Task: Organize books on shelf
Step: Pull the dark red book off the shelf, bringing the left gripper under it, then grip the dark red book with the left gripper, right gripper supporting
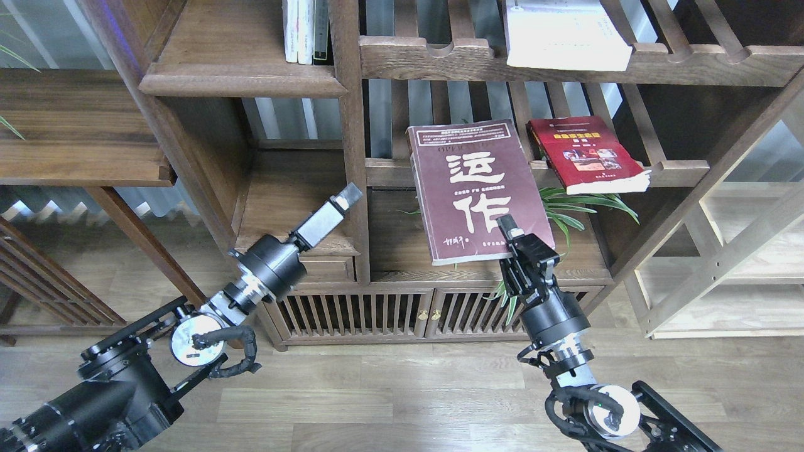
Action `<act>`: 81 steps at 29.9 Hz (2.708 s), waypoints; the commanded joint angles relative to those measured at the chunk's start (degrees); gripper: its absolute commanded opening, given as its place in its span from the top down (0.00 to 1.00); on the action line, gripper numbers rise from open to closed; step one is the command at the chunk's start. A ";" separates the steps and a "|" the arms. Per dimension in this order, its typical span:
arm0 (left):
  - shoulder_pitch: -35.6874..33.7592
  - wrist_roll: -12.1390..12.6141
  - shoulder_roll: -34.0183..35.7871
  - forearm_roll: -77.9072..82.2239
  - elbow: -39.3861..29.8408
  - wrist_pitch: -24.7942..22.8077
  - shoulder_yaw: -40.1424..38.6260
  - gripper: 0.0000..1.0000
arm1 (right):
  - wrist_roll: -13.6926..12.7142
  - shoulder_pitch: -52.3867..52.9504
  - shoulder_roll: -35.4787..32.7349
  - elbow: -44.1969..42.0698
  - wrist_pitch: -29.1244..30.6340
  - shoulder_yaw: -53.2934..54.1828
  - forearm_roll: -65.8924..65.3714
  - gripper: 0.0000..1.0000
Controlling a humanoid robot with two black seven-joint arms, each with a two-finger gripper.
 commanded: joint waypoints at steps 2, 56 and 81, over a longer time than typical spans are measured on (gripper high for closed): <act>1.17 5.19 0.02 -3.77 0.03 0.00 -0.62 0.02 | 0.02 -0.12 -1.02 0.30 -0.01 -2.29 0.02 0.96; 3.72 33.37 3.71 -27.60 0.91 0.00 -7.04 0.08 | -0.07 2.78 4.59 -1.10 -0.01 -14.78 -0.94 0.96; 3.28 33.37 3.45 -27.60 0.03 0.00 -7.22 0.65 | -0.25 2.87 6.88 -1.01 -0.01 -15.75 -2.53 0.95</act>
